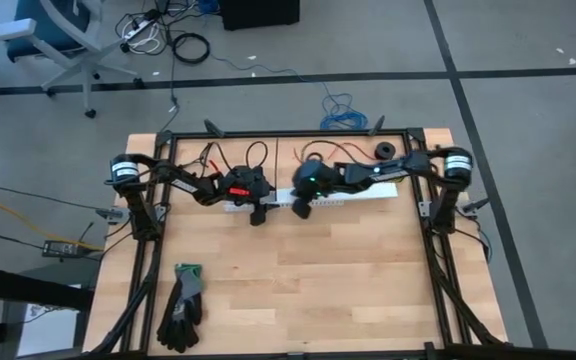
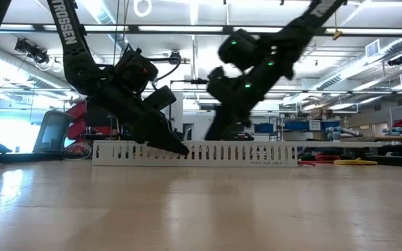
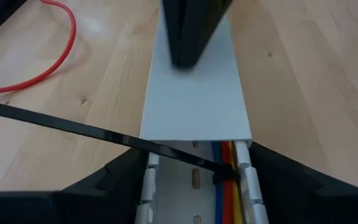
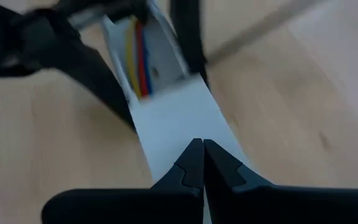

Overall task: Ziptie cables
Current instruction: Close the cable duct with the cable duct lid

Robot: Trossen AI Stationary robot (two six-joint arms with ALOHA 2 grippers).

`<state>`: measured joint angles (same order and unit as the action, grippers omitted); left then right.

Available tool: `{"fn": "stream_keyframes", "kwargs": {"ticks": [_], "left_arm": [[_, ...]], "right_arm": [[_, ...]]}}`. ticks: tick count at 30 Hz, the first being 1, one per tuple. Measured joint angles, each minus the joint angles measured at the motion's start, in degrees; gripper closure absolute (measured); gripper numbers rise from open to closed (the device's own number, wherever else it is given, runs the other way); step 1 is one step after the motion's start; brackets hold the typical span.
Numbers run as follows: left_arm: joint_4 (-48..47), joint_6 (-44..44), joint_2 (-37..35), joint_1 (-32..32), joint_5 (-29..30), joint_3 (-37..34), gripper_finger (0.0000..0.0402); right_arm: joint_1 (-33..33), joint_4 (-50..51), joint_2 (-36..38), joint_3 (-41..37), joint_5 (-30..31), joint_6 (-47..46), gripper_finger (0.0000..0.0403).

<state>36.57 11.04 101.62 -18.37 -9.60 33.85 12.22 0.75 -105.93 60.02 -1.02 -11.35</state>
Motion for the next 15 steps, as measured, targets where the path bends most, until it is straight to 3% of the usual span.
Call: {"fn": "stream_keyframes", "kwargs": {"ticks": [5,15], "left_arm": [[-0.04,0.06,0.00,0.00,-0.03,0.01,0.0145],[-0.04,0.32,0.07,0.07,-0.03,0.17,0.0144]], "right_arm": [[-0.89,-1.25,-3.81,6.84,0.83,7.76,0.0403],[-3.93,-0.29,2.99,7.70,3.48,10.99,0.0403]]}}
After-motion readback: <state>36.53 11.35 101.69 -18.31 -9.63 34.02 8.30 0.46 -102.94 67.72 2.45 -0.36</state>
